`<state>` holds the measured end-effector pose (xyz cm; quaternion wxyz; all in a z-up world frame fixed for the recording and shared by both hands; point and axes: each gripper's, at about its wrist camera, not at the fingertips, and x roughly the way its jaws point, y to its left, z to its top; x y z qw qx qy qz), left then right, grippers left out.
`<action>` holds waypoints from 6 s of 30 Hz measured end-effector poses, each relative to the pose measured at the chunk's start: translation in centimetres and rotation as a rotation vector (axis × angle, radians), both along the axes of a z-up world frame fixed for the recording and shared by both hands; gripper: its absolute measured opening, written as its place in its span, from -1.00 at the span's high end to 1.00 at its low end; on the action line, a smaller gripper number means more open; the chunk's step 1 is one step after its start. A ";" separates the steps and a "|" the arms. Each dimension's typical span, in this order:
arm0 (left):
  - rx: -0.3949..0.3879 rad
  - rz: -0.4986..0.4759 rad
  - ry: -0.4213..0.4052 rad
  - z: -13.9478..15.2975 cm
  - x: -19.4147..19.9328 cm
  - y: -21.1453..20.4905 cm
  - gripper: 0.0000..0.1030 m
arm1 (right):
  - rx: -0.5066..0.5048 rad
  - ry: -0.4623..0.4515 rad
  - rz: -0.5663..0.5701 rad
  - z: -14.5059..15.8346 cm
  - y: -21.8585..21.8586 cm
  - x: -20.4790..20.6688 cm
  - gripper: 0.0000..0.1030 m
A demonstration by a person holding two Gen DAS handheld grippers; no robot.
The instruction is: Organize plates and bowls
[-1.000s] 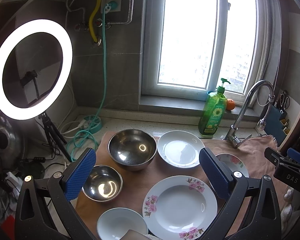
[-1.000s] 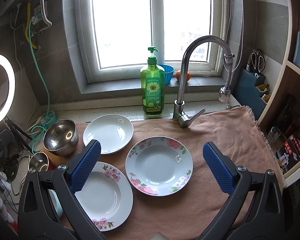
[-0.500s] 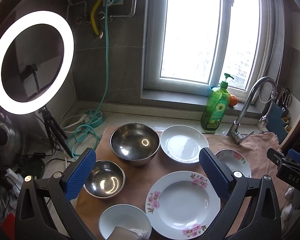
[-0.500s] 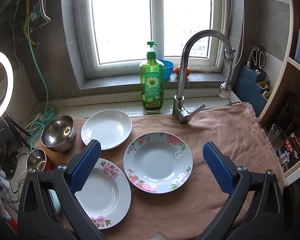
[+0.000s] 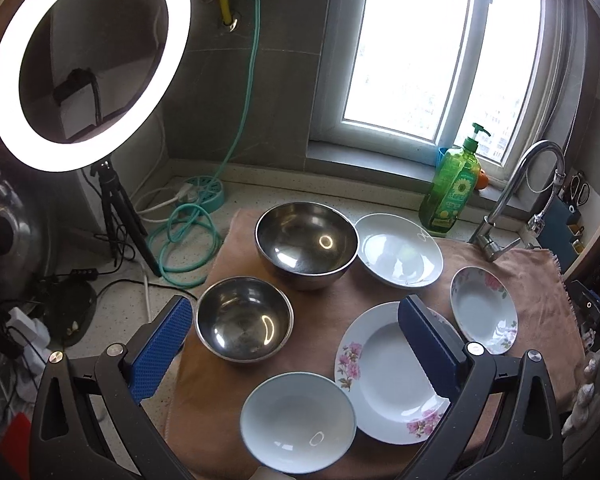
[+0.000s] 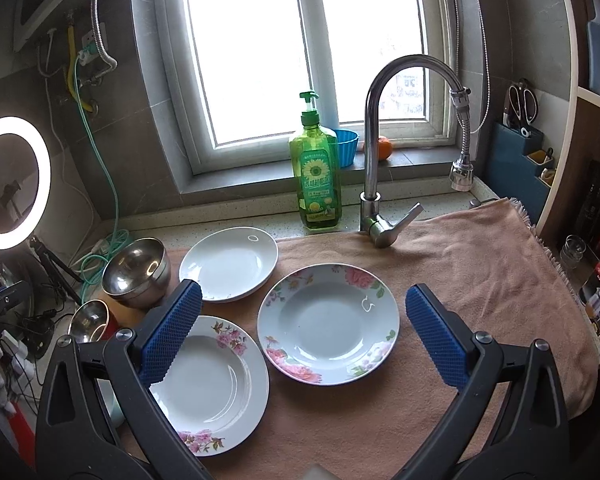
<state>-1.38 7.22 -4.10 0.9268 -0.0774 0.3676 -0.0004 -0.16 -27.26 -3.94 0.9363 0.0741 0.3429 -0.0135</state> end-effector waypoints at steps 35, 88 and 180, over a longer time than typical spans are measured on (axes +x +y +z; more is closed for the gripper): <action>-0.218 -0.305 0.526 -10.9 9.3 -4.1 0.50 | 0.469 0.535 0.115 -14.0 -1.2 2.9 0.46; -0.175 -0.380 0.641 -14.5 12.8 -5.3 0.72 | 0.575 0.619 0.121 -17.3 -0.1 3.7 0.80; -0.306 -0.336 0.417 -9.5 11.6 -15.7 0.24 | 0.225 0.446 0.066 -11.5 -13.3 6.2 0.23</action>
